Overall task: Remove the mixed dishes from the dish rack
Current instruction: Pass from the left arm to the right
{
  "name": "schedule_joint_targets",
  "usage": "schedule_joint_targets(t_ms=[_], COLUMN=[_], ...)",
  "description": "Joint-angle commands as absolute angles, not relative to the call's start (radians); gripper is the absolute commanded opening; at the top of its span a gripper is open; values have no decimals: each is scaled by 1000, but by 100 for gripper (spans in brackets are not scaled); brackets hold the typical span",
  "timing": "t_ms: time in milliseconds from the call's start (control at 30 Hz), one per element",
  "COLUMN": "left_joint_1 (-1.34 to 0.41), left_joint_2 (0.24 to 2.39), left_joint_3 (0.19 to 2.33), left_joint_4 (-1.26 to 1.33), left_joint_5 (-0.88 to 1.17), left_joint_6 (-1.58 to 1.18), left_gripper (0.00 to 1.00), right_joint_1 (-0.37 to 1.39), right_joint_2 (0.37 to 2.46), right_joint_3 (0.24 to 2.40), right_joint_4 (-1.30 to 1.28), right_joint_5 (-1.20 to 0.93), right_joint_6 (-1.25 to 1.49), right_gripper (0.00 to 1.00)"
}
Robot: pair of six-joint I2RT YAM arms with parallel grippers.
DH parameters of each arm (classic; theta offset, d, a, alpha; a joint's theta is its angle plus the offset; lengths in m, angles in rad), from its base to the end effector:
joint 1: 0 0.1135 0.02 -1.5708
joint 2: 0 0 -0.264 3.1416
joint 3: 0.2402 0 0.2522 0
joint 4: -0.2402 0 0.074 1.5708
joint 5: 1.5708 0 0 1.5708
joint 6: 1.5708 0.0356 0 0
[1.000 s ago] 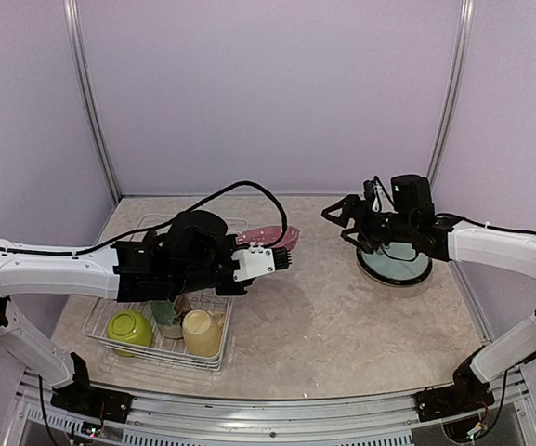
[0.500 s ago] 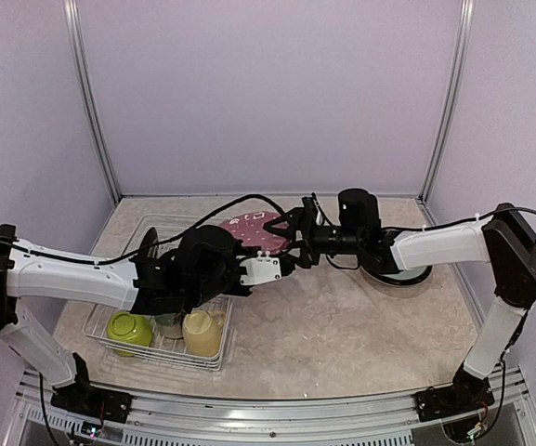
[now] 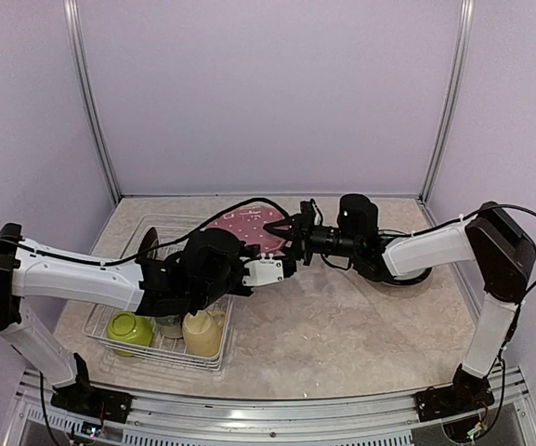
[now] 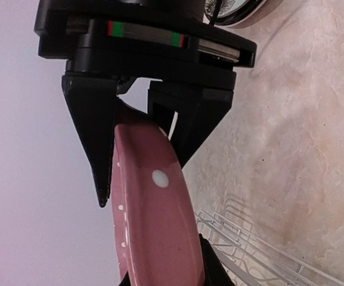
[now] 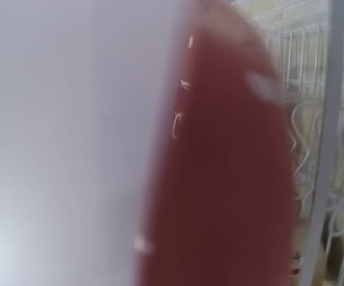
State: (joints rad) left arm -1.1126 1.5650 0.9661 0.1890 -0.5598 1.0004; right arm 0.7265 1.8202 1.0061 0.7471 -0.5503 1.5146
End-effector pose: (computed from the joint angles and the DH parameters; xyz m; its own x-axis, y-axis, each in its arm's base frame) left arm 0.1718 -0.3057 0.2474 0.3632 0.8761 -0.3171 0.4424 0.1374 0.8862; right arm 0.2874 0.2803 0.2254 -0.9575 0.2876 -0.0211 -0.0037 0.0607 0.9981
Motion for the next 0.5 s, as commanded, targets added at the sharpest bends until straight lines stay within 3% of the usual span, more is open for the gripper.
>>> schedule_joint_targets(t_ms=[0, 67, 200, 333, 467], left_joint_1=[-1125, -1130, -1146, -1154, -1155], left_joint_2=[1550, 1547, 1531, 1500, 1448], left_joint_3=[1027, 1037, 1058, 1073, 1076], left_joint_4=[252, 202, 98, 6, -83], left_joint_5=[-574, -571, -542, -495, -408], left_joint_6=[970, 943, 882, 807, 733], left_gripper=[21, 36, 53, 81, 95], right_joint_1=[733, 732, 719, 699, 669], right_joint_2=[1833, 1830, 1811, 1768, 1708], right_joint_3=[994, 989, 986, 981, 957], right_joint_4=[877, 886, 852, 773, 696], right_joint_5=[-553, -547, -532, -508, -484], right_joint_6=[1476, 1467, 1424, 1359, 1302], right_gripper=[22, 14, 0, 0, 0])
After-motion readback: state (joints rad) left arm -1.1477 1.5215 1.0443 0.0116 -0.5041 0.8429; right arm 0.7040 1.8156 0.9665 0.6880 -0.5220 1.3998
